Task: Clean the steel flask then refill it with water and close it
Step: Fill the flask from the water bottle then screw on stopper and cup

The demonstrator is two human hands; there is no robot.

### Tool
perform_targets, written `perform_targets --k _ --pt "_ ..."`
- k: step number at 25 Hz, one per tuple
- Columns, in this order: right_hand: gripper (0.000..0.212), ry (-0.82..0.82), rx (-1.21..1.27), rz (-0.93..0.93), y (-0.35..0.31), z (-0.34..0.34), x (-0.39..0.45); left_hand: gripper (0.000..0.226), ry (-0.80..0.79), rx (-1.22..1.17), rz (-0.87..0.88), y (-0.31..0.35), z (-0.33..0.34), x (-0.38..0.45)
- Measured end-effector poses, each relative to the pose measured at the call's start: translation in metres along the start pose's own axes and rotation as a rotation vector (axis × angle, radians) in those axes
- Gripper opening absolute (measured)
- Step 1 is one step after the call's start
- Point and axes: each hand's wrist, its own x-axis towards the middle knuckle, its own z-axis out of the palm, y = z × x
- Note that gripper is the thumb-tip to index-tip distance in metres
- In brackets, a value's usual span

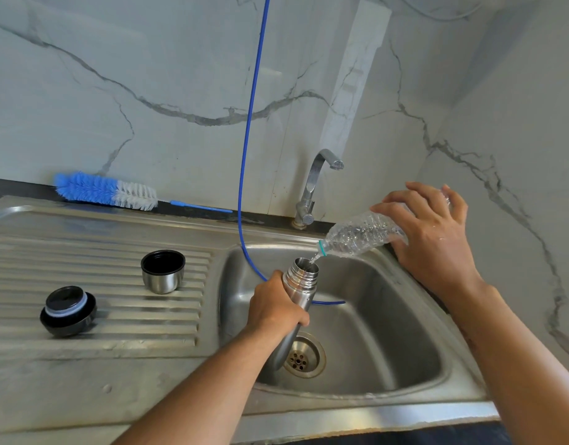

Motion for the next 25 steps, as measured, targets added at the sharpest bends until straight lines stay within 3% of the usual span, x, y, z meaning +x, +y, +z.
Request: perform_targets --k 16,25 --pt "0.066 -0.145 -0.118 -0.402 -0.008 -0.021 0.060 0.068 0.008 -0.006 -0.001 0.002 -0.004 -0.002" --pt "0.069 -0.168 -0.139 -0.392 -0.013 -0.024 0.069 0.071 0.011 -0.001 0.001 0.004 -0.004 -0.003"
